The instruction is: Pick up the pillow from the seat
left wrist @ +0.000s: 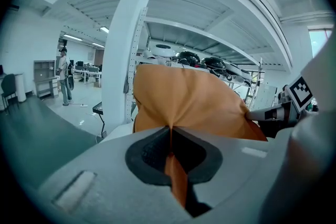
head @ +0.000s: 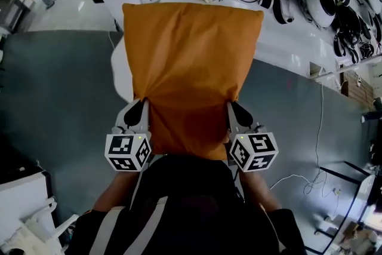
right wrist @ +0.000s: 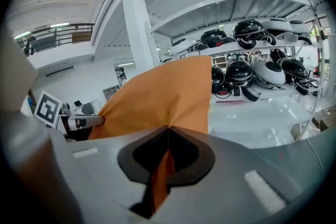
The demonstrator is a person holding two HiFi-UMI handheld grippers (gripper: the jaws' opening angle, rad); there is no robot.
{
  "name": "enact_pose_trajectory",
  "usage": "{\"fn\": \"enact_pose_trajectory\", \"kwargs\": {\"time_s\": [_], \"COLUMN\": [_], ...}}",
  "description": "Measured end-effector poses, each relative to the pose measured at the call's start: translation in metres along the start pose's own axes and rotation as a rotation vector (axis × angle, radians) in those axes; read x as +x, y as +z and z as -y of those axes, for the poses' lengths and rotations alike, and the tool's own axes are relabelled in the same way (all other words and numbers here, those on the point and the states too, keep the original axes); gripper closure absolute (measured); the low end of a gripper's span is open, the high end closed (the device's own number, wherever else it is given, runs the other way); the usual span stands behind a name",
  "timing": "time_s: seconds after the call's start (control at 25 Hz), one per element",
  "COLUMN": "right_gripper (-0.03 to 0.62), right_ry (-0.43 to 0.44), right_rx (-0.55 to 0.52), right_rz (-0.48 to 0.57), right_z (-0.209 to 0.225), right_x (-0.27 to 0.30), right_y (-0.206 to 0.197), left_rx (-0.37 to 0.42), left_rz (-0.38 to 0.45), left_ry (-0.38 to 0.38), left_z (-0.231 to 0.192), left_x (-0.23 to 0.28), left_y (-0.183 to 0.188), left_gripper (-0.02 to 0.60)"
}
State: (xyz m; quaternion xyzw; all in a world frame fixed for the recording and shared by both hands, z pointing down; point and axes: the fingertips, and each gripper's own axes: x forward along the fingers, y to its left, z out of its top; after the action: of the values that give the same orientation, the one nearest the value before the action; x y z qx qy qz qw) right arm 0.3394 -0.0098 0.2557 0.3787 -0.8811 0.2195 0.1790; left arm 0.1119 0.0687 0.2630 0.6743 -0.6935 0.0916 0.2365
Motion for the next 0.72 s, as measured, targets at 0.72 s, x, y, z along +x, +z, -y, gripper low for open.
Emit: {"fn": "enact_pose_trajectory", "kwargs": {"time_s": [0.72], "right_gripper": [0.586], "right_ry": [0.001], "right_rx": [-0.028], "right_rz": [-0.001], "right_z": [0.006], "right_x": [0.008], "right_y": [-0.009], "left_rx": [-0.011], "left_rz": [-0.006], "left_ry": [0.055], "left_z": [0.000], "left_x": [0.002], "left_y": [-0.008], "left_gripper": [0.576]}}
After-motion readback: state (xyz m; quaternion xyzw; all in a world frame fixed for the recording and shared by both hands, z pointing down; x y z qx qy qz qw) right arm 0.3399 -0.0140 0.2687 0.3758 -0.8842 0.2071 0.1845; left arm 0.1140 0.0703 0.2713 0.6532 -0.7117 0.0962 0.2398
